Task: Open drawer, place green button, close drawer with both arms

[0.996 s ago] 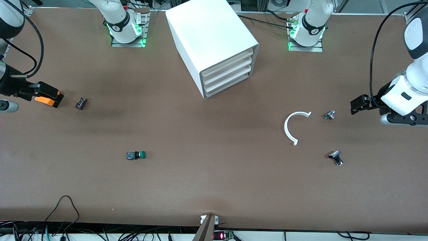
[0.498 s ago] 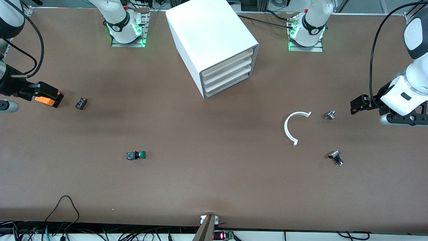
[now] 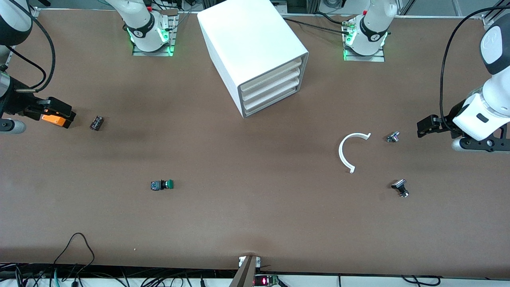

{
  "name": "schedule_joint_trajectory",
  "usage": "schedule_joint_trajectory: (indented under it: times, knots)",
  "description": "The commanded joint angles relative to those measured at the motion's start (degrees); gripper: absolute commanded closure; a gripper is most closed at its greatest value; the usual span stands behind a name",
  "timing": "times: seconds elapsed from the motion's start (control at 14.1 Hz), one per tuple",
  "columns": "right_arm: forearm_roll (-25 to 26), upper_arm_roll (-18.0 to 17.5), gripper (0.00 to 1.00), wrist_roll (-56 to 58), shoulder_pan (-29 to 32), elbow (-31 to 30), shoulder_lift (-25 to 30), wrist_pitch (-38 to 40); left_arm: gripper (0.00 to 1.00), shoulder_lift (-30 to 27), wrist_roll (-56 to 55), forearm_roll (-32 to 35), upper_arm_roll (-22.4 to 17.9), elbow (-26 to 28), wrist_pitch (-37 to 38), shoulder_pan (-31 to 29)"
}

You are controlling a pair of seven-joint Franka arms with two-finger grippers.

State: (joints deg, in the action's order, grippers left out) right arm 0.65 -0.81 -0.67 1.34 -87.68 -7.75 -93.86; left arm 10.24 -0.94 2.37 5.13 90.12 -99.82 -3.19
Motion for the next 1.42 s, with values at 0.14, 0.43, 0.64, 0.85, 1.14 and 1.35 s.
schedule_joint_trajectory:
  times: [0.14,0.43,0.64,0.85,1.14,1.35]
  knots:
    - [-0.74,-0.07,0.00,0.23,-0.20,-0.38,0.81,-0.98,0.01,0.21,0.67,0.53,0.32,-0.48,0.85,-0.32]
    - [-0.39,0.02,0.00,0.23,-2.13,-0.38,0.81,-2.11,0.01,0.74,0.76,-1.93,0.05,-0.56,1.20,-1.72]
    - [-0.47,0.11,0.00,0.23,-1.96,-0.38,0.55,-2.29,0.01,1.18,0.85,-6.22,0.23,-0.39,3.66,-2.08]
    - [-0.47,0.11,0.00,0.23,-2.05,-0.38,0.55,-2.38,0.01,4.33,3.90,-15.15,0.23,-0.21,7.78,-2.60]
    - [-1.09,0.11,0.00,0.14,-2.22,-0.38,-2.26,-5.27,0.01,8.82,13.06,-27.50,0.23,5.58,10.43,-4.72]
    - [-1.09,0.02,0.00,0.75,-2.40,-0.38,-5.50,-11.93,0.01,13.21,13.50,-33.20,2.50,8.13,12.54,-4.02]
